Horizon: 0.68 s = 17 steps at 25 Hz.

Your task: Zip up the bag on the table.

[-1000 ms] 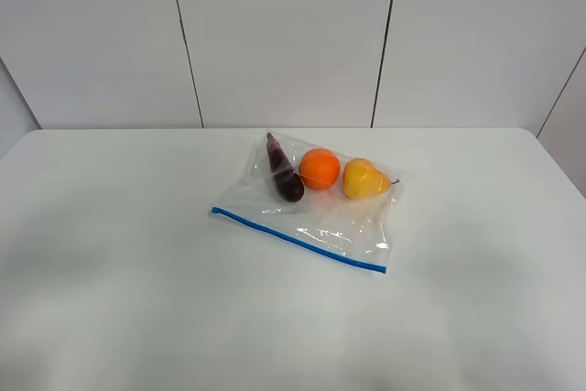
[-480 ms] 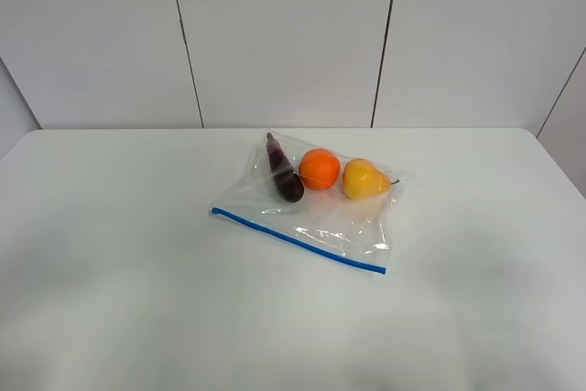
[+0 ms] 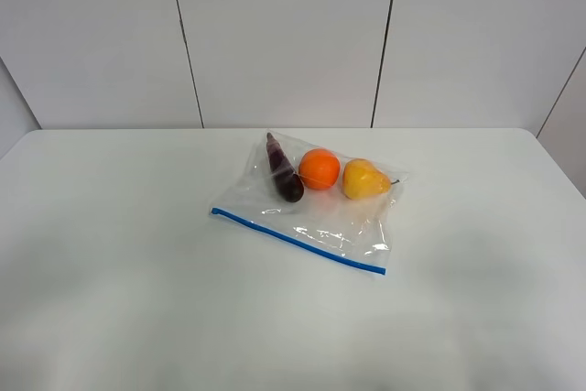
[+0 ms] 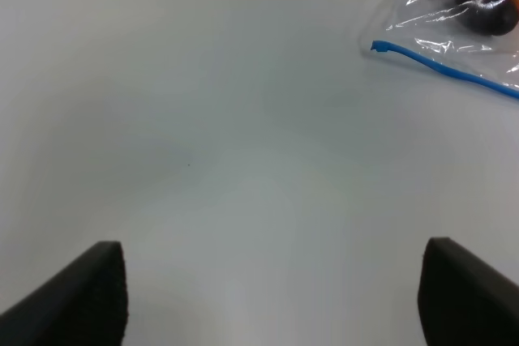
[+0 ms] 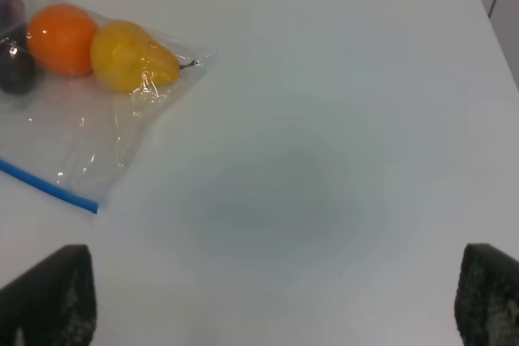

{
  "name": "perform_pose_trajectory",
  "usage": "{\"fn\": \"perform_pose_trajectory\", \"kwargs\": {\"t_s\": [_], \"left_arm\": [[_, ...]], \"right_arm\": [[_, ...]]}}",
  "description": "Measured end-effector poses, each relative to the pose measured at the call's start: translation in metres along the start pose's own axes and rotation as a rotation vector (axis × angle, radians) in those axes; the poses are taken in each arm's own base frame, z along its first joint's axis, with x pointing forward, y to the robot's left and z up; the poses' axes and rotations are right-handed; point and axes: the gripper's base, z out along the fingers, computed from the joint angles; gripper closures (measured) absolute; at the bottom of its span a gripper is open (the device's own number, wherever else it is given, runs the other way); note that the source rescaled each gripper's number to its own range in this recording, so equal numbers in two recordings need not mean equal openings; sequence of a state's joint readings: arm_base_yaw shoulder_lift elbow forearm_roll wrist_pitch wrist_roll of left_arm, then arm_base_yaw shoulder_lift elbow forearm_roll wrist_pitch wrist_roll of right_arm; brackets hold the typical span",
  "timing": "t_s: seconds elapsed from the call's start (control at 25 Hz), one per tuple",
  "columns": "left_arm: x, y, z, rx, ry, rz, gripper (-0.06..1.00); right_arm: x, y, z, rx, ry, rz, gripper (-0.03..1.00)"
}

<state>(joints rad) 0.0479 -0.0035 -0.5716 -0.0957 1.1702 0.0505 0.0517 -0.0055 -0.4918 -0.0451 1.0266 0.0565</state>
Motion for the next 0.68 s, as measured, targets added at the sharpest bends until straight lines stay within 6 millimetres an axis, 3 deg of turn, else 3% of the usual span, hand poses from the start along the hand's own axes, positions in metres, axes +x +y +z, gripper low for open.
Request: {"fn": "perform_pose_trajectory", "kwargs": {"t_s": [0.68], "left_arm": [[0.0, 0.0001, 0.0, -0.001, 0.0, -0.002, -0.02]], "right_arm": [[0.0, 0.0, 0.0, 0.0, 0.0, 0.0, 0.01]]}}
